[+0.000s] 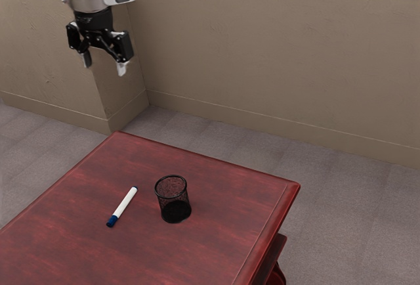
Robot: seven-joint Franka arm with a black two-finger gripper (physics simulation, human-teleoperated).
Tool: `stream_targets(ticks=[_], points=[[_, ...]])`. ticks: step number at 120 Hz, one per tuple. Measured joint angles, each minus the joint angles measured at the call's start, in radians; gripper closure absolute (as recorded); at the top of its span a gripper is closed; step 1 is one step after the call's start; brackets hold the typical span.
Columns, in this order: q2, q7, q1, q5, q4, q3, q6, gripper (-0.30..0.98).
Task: Put the marker into the pen holder.
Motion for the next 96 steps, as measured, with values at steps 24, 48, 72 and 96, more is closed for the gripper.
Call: stream_targets(ticks=[24,48,72,96], points=[[0.033,-0.023,0.024,0.022,-0.049,-0.001,0.024,0.00],[0.095,-0.049,0.104,0.021,-0.280,-0.006,0.166,0.00],[0.164,-0.084,0.112,-0.031,-0.408,-0.007,0.321,0.00],[0.238,-0.099,0.114,-0.087,-0.484,-0.008,0.469,0.00]])
